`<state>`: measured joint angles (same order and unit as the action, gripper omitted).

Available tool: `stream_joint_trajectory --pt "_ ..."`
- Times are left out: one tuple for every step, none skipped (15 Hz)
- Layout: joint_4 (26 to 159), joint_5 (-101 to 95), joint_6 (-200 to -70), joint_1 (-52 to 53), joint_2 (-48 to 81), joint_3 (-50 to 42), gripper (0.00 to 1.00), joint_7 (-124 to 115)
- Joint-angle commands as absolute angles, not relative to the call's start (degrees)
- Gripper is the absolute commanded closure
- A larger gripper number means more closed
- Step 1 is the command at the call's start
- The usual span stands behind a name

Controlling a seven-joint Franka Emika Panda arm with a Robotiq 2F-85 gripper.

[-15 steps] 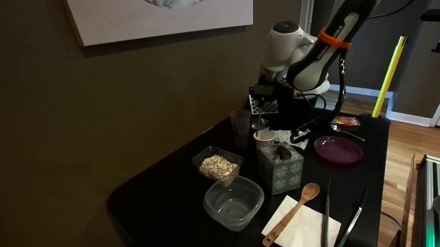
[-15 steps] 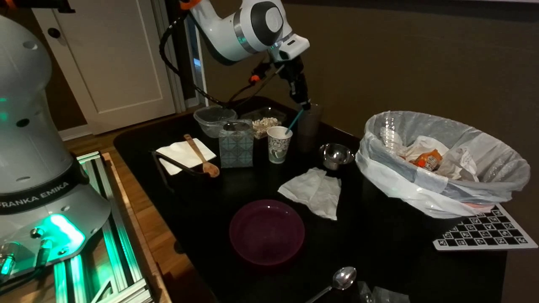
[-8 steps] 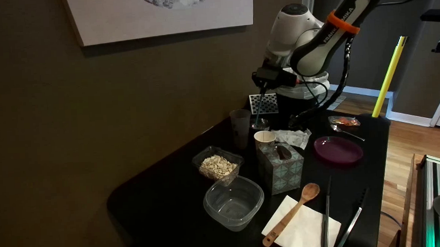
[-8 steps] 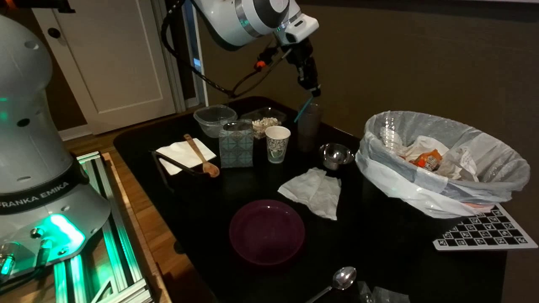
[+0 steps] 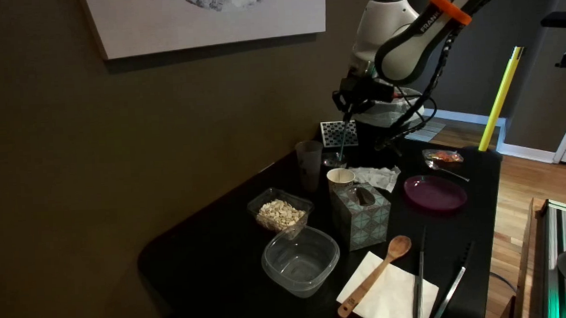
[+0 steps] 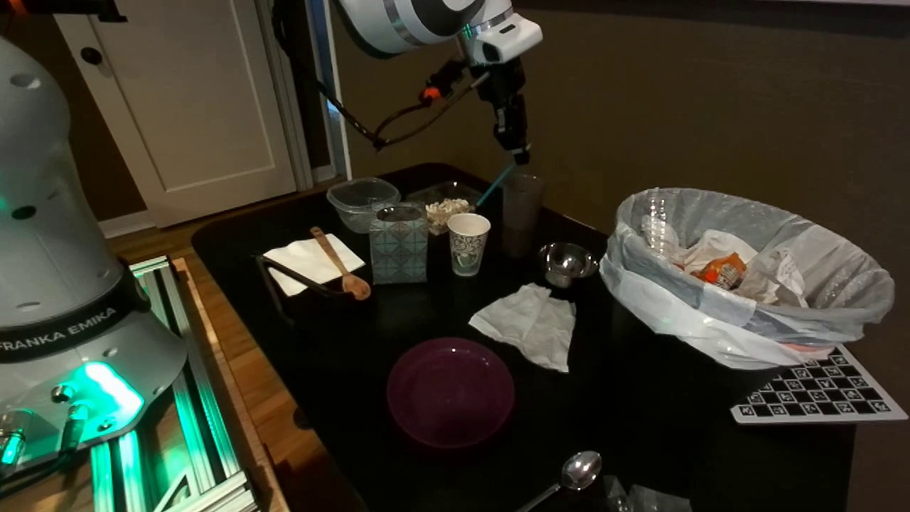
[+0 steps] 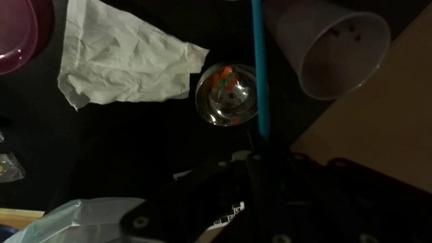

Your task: Remove the pencil from the cup

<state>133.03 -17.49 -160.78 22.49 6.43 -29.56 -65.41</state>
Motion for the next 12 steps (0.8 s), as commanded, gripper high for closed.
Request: stream_joint_trajectory --pt "133.99 -6.11 -154.55 9.75 3.47 -17.53 0.98 -53.36" --pt "133.52 -3.12 -153.01 7.32 3.74 -15.61 0.98 -50.48" --pt "132.67 -0.67 -151.03 5.27 4.16 -14.17 0.98 -47.76" --pt "132.1 0.76 -149.53 3.59 4.63 -13.17 0.98 -46.13" --pt "131.49 2.09 -147.9 2.15 5.03 -12.35 0.98 -44.39" --pt "130.86 2.84 -146.36 0.94 5.4 -11.81 0.98 -43.3" --pt "130.35 3.56 -145.03 -0.07 5.74 -11.36 0.98 -42.23" --pt "129.83 4.16 -143.8 -0.92 6.17 -11.01 0.98 -41.41" --pt "129.49 4.8 -142.72 -1.62 6.58 -10.69 0.98 -40.5" --pt "129.15 5.5 -141.79 -2.22 7.01 -10.36 0.98 -39.35" --pt "128.98 5.99 -141.04 -2.7 7.48 -10.16 0.98 -38.68" --pt "128.71 6.57 -140.14 -3.12 8.16 -9.93 0.98 -37.6"
